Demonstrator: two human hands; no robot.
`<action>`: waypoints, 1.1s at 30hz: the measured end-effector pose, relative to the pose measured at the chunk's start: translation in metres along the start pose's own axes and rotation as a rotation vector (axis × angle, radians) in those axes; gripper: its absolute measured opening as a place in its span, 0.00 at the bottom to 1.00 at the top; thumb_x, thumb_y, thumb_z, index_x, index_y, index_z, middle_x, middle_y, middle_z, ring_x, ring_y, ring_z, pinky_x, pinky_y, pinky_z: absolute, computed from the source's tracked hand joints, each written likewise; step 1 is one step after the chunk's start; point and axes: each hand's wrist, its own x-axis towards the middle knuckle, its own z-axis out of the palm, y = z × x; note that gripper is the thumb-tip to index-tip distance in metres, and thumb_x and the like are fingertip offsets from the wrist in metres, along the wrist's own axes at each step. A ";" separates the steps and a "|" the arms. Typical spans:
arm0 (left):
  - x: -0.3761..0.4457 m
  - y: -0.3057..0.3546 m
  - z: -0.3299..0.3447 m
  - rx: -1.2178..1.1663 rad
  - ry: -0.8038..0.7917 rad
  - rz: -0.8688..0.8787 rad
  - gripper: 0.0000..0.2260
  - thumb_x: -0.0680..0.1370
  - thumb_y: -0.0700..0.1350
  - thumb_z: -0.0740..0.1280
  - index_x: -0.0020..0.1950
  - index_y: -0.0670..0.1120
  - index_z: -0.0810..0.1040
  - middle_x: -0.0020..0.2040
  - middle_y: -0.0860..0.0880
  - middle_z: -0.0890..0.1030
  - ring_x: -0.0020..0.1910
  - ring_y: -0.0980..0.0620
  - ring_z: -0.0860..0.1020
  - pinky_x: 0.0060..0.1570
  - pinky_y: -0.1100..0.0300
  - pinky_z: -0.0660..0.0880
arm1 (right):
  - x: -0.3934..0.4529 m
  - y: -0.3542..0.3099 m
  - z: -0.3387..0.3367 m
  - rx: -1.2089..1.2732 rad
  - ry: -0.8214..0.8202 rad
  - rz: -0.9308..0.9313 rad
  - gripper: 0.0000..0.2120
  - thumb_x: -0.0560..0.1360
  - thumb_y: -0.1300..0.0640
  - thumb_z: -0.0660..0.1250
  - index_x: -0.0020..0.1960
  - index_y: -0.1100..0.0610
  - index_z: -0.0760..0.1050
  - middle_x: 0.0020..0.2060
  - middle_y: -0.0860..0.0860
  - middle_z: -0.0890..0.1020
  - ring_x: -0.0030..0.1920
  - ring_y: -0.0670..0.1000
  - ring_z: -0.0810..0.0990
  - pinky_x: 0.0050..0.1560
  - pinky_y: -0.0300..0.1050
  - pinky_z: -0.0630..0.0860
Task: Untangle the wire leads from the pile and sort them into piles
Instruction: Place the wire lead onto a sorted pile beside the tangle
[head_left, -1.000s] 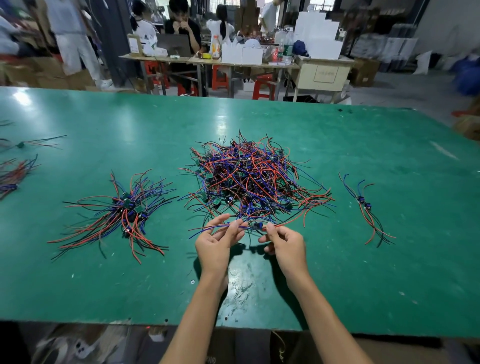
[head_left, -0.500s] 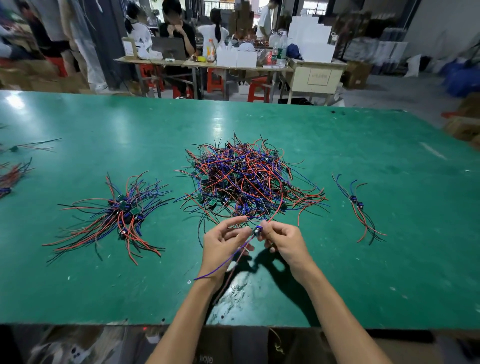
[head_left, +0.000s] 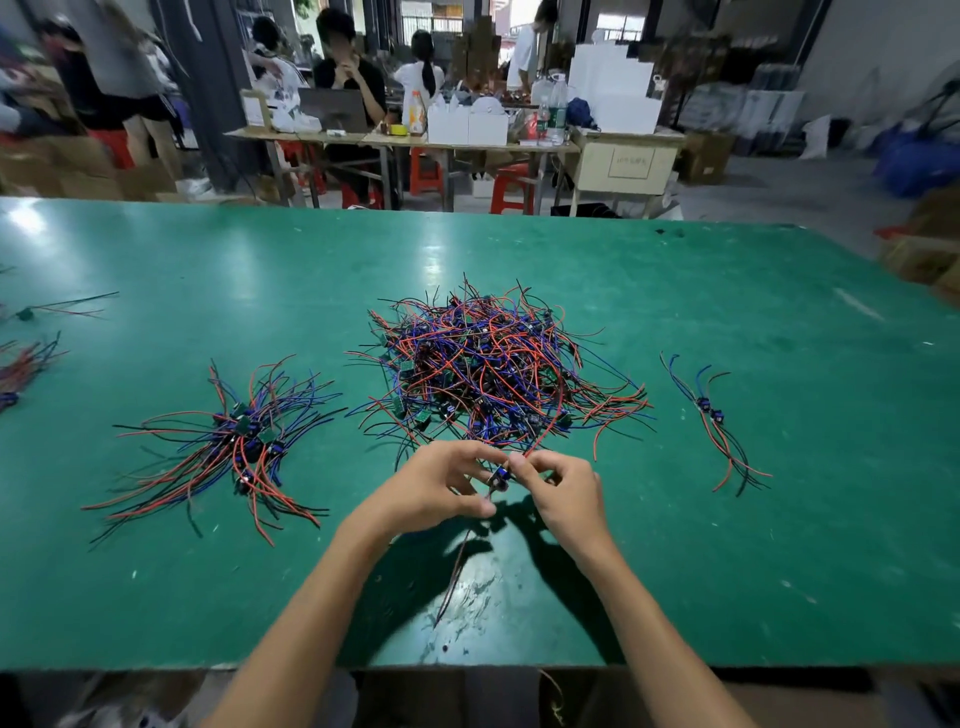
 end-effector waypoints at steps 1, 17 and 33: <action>0.001 0.001 -0.002 0.052 -0.024 -0.005 0.26 0.72 0.34 0.77 0.68 0.48 0.78 0.52 0.46 0.86 0.48 0.48 0.85 0.51 0.54 0.82 | 0.000 -0.001 0.000 -0.008 0.013 0.010 0.13 0.78 0.44 0.71 0.36 0.45 0.82 0.32 0.40 0.83 0.33 0.38 0.78 0.36 0.34 0.70; 0.014 0.016 0.039 -0.174 0.335 -0.202 0.13 0.85 0.48 0.58 0.56 0.50 0.83 0.45 0.47 0.84 0.47 0.52 0.78 0.44 0.59 0.70 | 0.001 -0.006 0.000 0.282 0.011 0.126 0.13 0.78 0.43 0.70 0.43 0.50 0.86 0.37 0.52 0.85 0.40 0.46 0.79 0.46 0.45 0.73; 0.016 0.010 0.050 0.058 0.499 -0.111 0.07 0.79 0.54 0.69 0.45 0.55 0.85 0.38 0.55 0.84 0.40 0.55 0.82 0.45 0.56 0.78 | 0.001 -0.005 0.015 0.303 0.081 0.105 0.09 0.82 0.56 0.67 0.53 0.50 0.86 0.51 0.47 0.85 0.56 0.45 0.82 0.63 0.46 0.74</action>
